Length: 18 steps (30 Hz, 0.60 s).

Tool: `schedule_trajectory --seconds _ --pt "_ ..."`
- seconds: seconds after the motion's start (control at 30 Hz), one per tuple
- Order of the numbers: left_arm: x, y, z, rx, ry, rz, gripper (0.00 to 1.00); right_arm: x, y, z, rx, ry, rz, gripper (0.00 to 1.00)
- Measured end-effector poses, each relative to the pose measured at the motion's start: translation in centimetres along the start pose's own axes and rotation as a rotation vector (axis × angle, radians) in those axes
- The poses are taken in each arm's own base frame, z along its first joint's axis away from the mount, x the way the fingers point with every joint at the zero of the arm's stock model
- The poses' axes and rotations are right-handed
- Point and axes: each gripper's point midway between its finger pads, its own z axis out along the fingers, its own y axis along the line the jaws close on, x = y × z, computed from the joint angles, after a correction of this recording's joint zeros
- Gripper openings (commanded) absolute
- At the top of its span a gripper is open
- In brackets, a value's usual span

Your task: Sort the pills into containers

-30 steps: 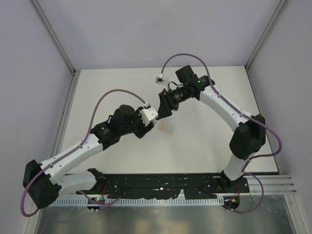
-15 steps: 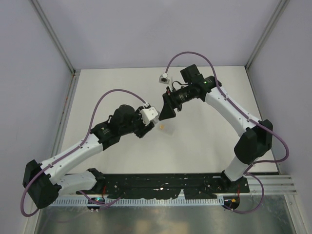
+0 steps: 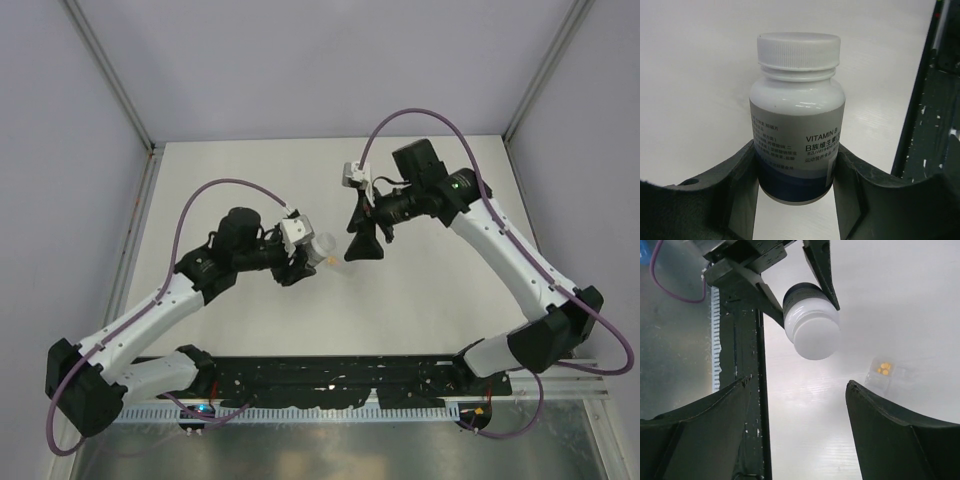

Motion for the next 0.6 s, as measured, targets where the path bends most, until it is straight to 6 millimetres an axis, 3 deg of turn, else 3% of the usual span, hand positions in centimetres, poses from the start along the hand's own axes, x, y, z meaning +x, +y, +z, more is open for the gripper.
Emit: schedule_trajectory --seconds 0.3,0.6 --pt "-1.9 -4.6 -1.5 0.339 -0.088 -0.085 0.0 -1.3 4.4 -1.5 0.03 -0.019 -0.289 0.82" --pt "-2.5 -7.5 -2.6 0.534 -0.101 -0.104 0.0 -1.2 5.5 -0.6 0.009 0.008 -0.373 0.79"
